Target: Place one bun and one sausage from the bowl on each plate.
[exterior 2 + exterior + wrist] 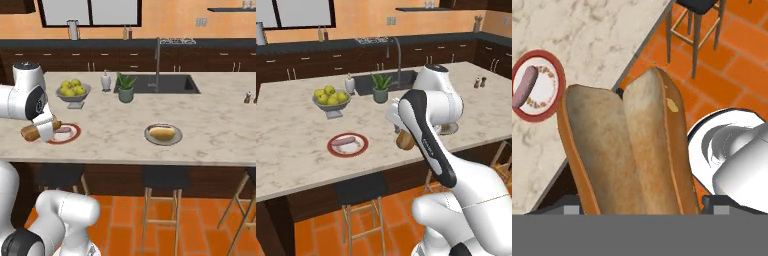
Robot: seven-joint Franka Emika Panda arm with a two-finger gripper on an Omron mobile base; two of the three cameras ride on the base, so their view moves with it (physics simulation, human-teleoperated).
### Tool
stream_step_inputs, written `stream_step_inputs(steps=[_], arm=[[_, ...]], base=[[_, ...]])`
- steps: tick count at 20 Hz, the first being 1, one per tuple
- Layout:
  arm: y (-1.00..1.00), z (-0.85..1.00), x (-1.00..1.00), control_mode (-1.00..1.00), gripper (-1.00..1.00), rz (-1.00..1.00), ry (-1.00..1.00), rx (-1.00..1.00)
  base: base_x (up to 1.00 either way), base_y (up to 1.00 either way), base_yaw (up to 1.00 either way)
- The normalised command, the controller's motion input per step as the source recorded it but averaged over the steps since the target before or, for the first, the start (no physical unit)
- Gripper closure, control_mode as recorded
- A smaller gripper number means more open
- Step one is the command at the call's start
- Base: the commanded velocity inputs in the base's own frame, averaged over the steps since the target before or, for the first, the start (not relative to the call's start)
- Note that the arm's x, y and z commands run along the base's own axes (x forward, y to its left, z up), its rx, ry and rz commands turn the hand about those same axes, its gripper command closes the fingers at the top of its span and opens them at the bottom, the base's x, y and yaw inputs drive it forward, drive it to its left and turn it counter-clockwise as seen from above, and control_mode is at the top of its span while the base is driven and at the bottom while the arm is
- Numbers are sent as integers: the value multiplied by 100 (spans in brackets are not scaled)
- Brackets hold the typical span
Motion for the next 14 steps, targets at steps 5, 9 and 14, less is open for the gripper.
stream_step_inputs(steps=[5,9,14], arm=[[0,0,0,100,100,0,0,0],[5,0,34,-100,100,2,0,0],[-11,-70,67,-100,100,-7,2,-3]], base=[[73,86,2],[50,23,2],[0,0,0]])
